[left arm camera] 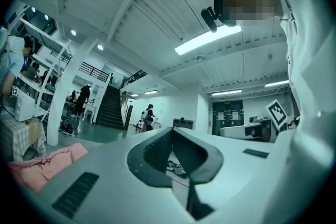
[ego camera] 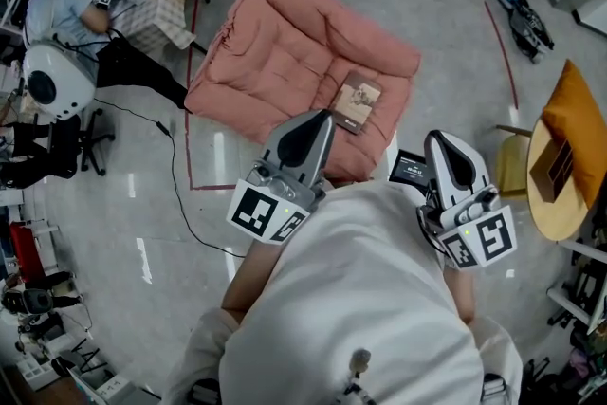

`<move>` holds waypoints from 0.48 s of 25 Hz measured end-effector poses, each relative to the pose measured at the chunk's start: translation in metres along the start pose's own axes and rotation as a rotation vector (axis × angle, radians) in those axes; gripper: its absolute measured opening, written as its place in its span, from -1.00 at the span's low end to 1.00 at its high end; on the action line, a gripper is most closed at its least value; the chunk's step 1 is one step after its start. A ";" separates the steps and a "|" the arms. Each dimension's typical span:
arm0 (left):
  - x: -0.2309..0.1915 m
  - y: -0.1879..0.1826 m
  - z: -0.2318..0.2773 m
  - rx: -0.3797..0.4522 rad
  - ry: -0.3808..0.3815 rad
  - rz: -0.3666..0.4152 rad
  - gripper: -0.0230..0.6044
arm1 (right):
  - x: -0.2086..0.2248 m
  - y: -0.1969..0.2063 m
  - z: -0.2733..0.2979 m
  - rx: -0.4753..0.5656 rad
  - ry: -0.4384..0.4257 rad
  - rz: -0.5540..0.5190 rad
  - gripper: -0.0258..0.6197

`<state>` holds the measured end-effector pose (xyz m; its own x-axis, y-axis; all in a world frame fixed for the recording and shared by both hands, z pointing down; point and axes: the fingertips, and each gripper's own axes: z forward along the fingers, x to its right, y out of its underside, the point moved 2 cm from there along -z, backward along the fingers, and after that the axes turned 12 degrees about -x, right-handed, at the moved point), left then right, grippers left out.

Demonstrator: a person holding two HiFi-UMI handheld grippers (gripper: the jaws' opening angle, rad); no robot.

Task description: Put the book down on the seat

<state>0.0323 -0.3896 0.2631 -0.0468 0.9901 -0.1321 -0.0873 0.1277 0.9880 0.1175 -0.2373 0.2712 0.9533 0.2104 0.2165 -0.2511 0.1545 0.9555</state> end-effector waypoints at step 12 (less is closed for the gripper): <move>-0.008 0.004 0.004 0.000 -0.043 -0.013 -0.90 | 0.010 0.005 0.018 -0.041 -0.044 -0.007 -0.84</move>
<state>0.0363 -0.3964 0.2683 -0.0024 0.9899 -0.1415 -0.0878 0.1408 0.9861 0.1285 -0.2515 0.2815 0.9613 0.1664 0.2196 -0.2504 0.1953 0.9482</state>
